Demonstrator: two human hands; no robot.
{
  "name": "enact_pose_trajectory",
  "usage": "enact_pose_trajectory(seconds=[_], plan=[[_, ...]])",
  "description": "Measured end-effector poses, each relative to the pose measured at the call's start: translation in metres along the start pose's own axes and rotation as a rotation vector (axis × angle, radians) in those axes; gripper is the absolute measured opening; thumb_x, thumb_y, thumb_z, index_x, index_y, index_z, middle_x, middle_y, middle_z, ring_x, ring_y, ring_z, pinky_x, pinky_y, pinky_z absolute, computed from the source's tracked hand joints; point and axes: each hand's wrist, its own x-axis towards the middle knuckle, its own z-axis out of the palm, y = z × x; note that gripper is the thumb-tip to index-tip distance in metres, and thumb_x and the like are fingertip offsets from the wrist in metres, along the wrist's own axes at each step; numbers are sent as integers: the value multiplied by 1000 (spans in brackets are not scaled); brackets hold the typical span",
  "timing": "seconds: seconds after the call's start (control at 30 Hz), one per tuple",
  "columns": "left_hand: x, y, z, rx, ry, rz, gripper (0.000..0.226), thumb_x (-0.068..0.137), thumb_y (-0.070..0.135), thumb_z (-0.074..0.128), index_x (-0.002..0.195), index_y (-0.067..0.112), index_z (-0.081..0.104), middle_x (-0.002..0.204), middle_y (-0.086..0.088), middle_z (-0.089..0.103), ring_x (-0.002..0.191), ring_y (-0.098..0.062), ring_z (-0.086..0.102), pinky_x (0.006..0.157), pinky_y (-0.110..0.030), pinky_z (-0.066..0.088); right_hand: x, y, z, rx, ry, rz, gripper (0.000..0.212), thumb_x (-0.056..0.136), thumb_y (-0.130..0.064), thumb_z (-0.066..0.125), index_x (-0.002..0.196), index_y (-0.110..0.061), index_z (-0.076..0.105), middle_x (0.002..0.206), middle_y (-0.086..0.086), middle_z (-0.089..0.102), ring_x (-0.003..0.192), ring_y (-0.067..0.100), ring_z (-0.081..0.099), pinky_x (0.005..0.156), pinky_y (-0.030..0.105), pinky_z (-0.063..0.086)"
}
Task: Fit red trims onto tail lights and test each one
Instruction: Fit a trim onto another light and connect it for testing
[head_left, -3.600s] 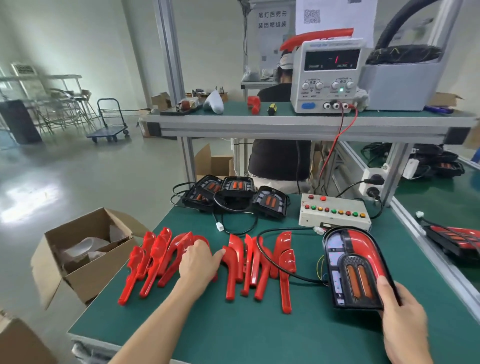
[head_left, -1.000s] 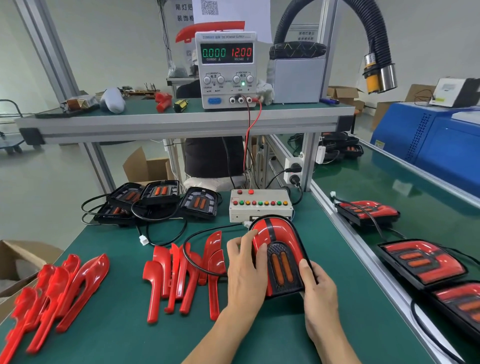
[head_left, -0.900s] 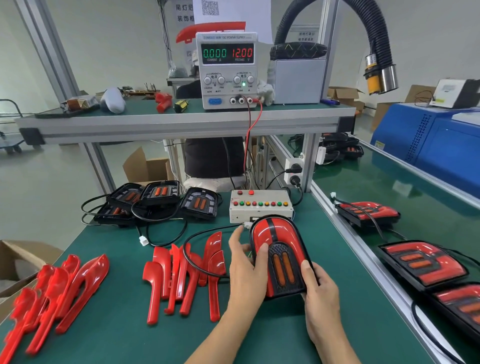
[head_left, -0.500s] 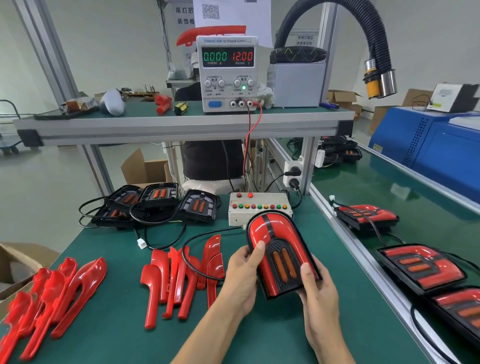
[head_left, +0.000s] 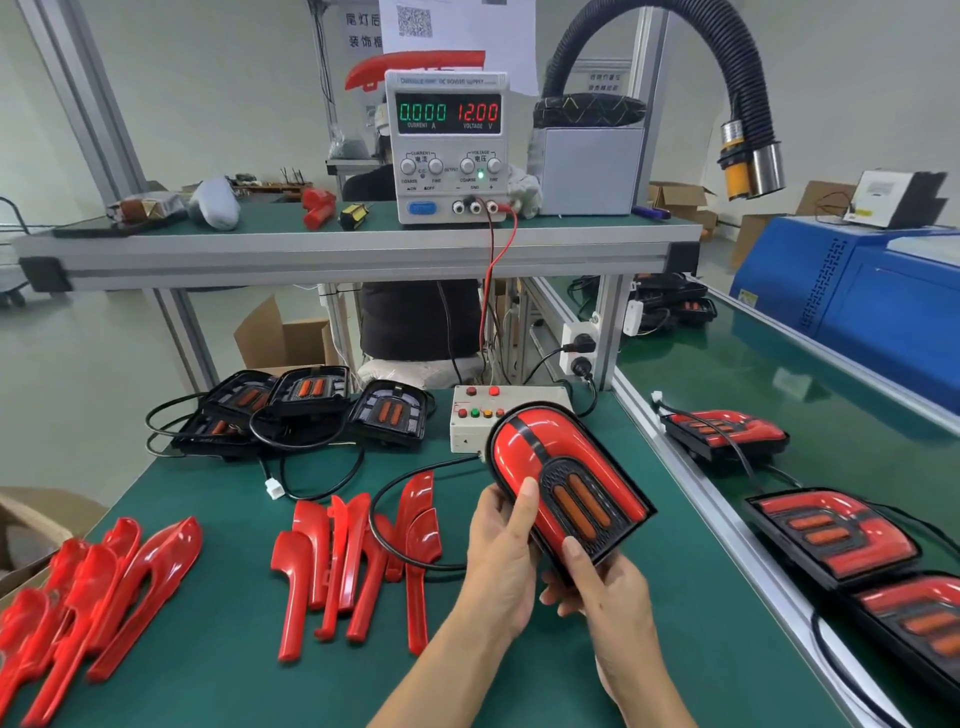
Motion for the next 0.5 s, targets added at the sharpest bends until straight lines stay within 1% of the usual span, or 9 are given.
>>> enact_pose_trajectory(seconds=[0.1,0.17,0.2,0.27,0.33,0.37,0.4,0.5], plan=[[0,-1,0,45,-35,15,43,93,43,64,114,8,51,101,-22,68,73,-30,60,42,-28,40,1,0,-1,-4,-7,20,55,73,-50,74,99,-2,70,79,18,76,65,34,72,56,33,53],[0,0,-1,73,-40,28,44,92,44,64,115,8,51,100,-20,69,75,-30,61,47,-31,40,1,0,-1,-14,-11,29,53,72,-49,75,99,-3,72,80,17,77,66,34,74,57,32,55],[0,1,-2,76,-31,33,45,91,43,65,115,8,52,102,-20,69,79,-31,62,53,-34,44,1,0,-1,-16,-13,28,52,72,-49,76,99,-4,72,80,16,77,66,34,74,57,31,56],[0,1,-4,59,-16,38,46,91,40,66,118,5,53,107,-21,70,90,-31,65,70,-40,54,1,0,-2,-20,-14,21,51,71,-48,77,98,-5,73,79,15,77,66,33,74,57,29,57],[-1,1,-6,39,-14,38,45,93,35,65,121,2,53,115,-25,69,99,-32,67,89,-45,57,1,-1,-1,-24,-13,12,50,71,-47,77,96,-4,73,77,15,77,65,33,74,57,26,57],[-1,2,-6,36,-17,36,44,94,33,64,122,1,53,120,-27,67,102,-32,66,96,-48,54,0,-1,-1,-23,-12,8,49,71,-46,76,95,-3,73,76,15,76,65,33,74,56,25,57],[-1,2,-7,37,-24,35,44,94,32,64,123,1,53,123,-28,66,104,-33,66,100,-50,52,0,-1,0,-21,-13,3,48,72,-45,76,95,-3,72,76,16,76,65,32,74,56,25,57],[-1,8,-9,42,-52,16,52,91,35,66,128,1,53,127,-28,65,110,-37,65,102,-51,49,0,-2,0,-2,-24,2,47,74,-43,75,98,-2,71,78,16,77,67,33,75,58,26,59]])
